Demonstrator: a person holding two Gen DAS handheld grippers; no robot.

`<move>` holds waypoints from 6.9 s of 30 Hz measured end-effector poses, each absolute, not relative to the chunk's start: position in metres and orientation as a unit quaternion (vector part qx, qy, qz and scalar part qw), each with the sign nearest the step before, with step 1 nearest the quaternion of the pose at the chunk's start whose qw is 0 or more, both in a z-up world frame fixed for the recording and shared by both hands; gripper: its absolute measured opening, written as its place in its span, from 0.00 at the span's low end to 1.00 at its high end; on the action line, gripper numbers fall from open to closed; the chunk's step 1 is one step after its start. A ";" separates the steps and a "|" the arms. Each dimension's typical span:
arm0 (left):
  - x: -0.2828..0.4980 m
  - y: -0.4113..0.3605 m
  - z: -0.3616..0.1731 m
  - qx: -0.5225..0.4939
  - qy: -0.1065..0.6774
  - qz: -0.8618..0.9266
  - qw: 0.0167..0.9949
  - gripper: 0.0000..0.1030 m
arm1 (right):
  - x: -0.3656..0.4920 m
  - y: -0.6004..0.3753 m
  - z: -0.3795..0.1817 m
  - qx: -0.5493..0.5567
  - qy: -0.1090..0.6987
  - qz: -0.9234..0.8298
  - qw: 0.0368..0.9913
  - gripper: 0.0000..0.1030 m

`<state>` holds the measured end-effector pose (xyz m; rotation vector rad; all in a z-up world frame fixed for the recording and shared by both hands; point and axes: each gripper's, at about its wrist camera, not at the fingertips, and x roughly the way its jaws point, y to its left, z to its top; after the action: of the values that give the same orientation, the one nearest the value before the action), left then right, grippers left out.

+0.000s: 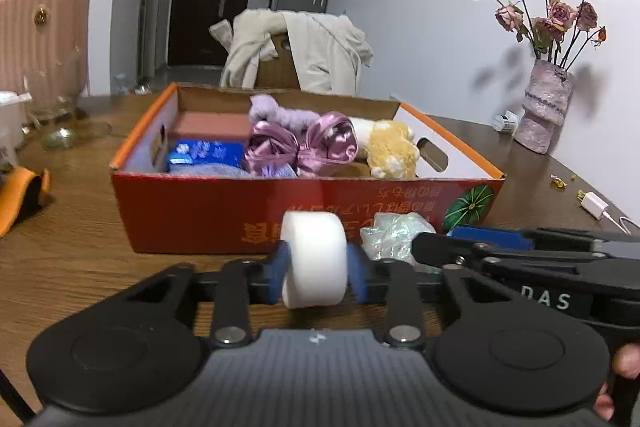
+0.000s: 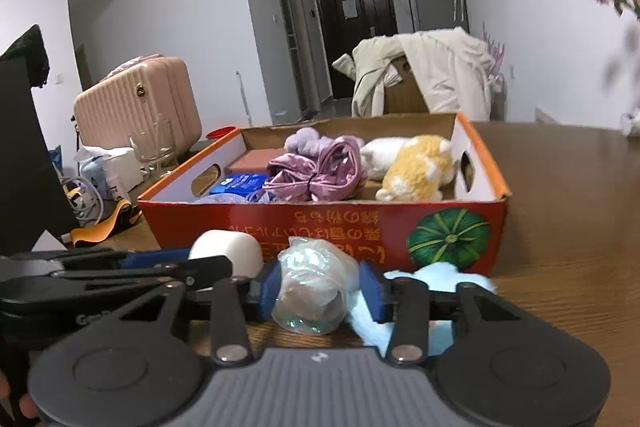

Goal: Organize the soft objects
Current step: 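Close the left gripper on the white foam roll while the right gripper grasps the clear plastic bag, then carry the white roll with the left gripper while the right gripper carries the clear bag into the box, then open both grippers and release the roll and bag in the box, then withdraw both grippers and reach toward the light-blue plush, then close both grippers on the light-blue plush and lift it, then carry the light-blue plush with both grippers into the box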

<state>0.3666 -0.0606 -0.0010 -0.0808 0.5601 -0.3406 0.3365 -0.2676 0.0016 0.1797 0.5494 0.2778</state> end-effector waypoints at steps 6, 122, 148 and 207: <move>0.365 -0.064 -0.004 -0.027 0.264 -0.172 0.949 0.29 | 0.347 -0.268 -0.013 0.111 0.278 0.157 0.941 0.20; 0.158 -0.039 0.064 -0.015 0.191 -0.096 0.977 1.00 | 0.134 -0.324 0.082 0.065 0.182 0.141 0.971 0.87; 0.326 -0.138 0.019 -0.067 0.314 -0.245 0.915 0.70 | 0.316 -0.371 0.006 0.159 0.284 0.120 0.938 0.56; 0.483 -0.139 0.043 -0.158 0.350 -0.287 0.877 0.31 | 0.446 -0.355 0.058 0.106 0.297 0.105 0.943 0.24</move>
<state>0.4827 -0.1392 0.0435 -0.3304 0.7309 -0.5980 0.4463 -0.3549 0.0576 0.2169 0.6047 0.2142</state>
